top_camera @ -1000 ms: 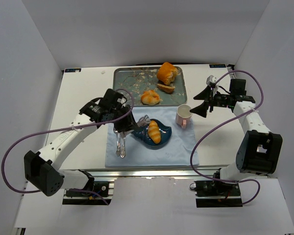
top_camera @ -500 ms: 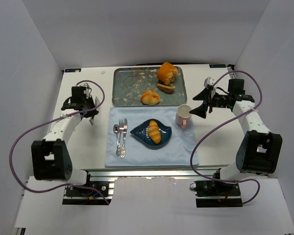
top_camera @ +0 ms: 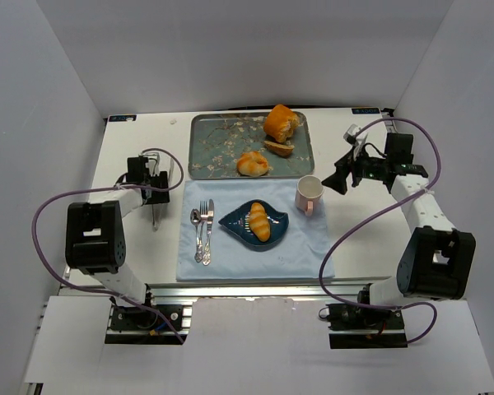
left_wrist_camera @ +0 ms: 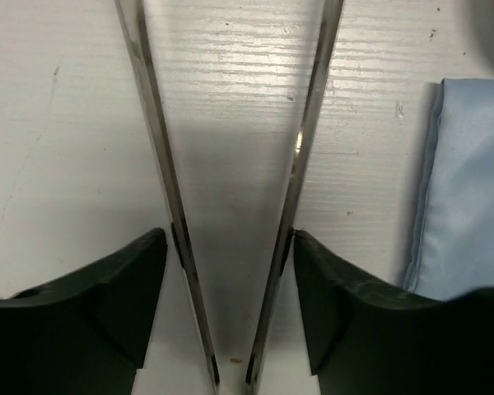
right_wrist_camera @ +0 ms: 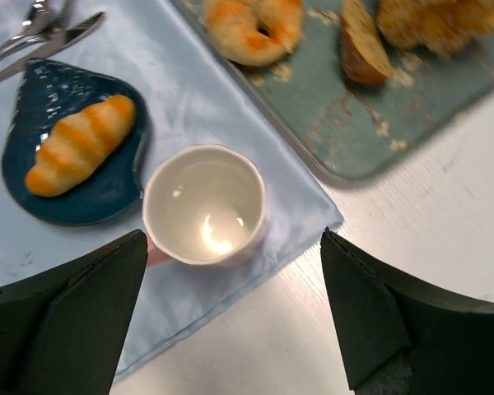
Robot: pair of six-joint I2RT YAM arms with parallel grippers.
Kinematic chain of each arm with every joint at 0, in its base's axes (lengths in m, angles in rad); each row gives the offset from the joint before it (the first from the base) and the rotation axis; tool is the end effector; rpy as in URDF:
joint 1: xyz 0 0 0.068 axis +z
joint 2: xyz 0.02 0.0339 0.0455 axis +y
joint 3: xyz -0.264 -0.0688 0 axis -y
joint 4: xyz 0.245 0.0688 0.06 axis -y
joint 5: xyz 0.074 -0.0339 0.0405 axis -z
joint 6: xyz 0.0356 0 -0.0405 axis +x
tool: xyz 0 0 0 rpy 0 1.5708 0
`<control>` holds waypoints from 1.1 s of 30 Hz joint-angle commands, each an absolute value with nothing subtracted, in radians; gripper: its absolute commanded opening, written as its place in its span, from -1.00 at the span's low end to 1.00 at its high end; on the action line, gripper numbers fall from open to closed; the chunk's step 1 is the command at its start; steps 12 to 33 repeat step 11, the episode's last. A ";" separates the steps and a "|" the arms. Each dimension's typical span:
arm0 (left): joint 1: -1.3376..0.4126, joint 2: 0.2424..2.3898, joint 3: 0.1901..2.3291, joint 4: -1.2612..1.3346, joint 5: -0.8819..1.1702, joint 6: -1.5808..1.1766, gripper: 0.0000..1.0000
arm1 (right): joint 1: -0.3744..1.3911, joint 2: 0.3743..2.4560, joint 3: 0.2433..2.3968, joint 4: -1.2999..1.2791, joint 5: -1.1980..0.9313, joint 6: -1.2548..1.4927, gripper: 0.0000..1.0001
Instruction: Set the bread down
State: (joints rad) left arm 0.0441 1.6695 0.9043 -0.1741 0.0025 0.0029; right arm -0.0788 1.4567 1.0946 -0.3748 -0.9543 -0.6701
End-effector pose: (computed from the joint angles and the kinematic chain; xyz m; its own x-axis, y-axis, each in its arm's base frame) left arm 0.3287 0.0144 0.1613 -0.8065 -0.0327 -0.5904 -0.0403 0.9992 -0.0003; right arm 0.3117 0.0045 0.2815 -0.1792 -0.3461 -0.9209 -0.8525 0.5219 -0.0302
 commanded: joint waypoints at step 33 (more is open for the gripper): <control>0.054 1.347 0.856 -0.156 -0.067 -0.110 0.96 | -0.078 1.445 1.126 -0.166 -0.517 -0.224 0.79</control>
